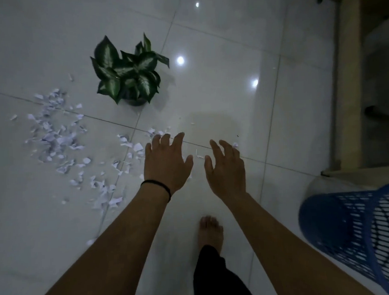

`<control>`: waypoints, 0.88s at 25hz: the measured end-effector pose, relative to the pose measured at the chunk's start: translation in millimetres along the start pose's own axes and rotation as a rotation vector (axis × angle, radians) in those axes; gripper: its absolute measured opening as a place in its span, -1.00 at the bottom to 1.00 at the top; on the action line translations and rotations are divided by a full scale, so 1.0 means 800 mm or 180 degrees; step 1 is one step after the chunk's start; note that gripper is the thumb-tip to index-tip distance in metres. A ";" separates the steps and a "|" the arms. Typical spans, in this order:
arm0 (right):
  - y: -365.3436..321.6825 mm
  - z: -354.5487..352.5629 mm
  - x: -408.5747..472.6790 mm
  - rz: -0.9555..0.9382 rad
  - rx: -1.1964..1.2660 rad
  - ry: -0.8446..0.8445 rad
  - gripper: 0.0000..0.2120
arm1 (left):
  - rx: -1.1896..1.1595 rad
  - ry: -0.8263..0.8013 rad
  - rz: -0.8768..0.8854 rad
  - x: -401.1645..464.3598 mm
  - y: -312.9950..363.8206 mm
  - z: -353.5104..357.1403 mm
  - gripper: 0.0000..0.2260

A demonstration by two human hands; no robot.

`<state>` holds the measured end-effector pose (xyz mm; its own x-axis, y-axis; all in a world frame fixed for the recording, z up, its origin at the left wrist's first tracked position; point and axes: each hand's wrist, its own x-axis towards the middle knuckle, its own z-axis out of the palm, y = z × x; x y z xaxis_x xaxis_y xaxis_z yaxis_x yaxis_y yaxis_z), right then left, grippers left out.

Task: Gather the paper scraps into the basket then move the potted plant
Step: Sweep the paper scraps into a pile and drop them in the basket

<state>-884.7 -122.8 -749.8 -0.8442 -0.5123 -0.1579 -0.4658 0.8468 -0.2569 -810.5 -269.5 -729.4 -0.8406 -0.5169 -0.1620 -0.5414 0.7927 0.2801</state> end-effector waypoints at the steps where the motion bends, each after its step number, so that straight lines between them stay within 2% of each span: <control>1: 0.022 0.029 0.011 0.0014 -0.0079 -0.0013 -0.52 | -0.0027 -0.0019 0.0035 0.012 0.001 0.037 -0.42; 8: 0.159 0.185 0.106 0.0315 -0.0213 -0.0263 -0.44 | 0.0187 -0.0153 0.0388 0.078 0.021 0.242 -0.40; 11: 0.202 0.233 0.138 0.0439 -0.0153 -0.0436 -0.35 | 0.0420 -0.0249 0.0483 0.078 0.017 0.304 -0.36; 13: 0.220 0.259 0.148 0.0468 -0.0129 -0.0471 -0.28 | 0.0502 -0.0126 0.0513 0.063 0.012 0.335 -0.33; 16: 0.212 0.287 0.140 0.0346 -0.0106 -0.0329 -0.24 | 0.0586 -0.0002 0.0387 0.040 -0.009 0.366 -0.27; 20: 0.157 0.319 0.109 -0.0310 -0.0103 -0.0152 -0.26 | 0.0646 0.0176 0.0219 0.030 -0.056 0.383 -0.29; 22: 0.131 0.331 0.102 -0.0535 -0.0117 -0.0230 -0.21 | 0.0674 0.0245 0.0034 0.031 -0.084 0.382 -0.31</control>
<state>-931.7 -114.1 -1042.2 -0.7330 -0.6548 -0.1842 -0.6092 0.7524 -0.2506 -800.0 -237.1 -1041.3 -0.8470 -0.5247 -0.0852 -0.5306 0.8443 0.0752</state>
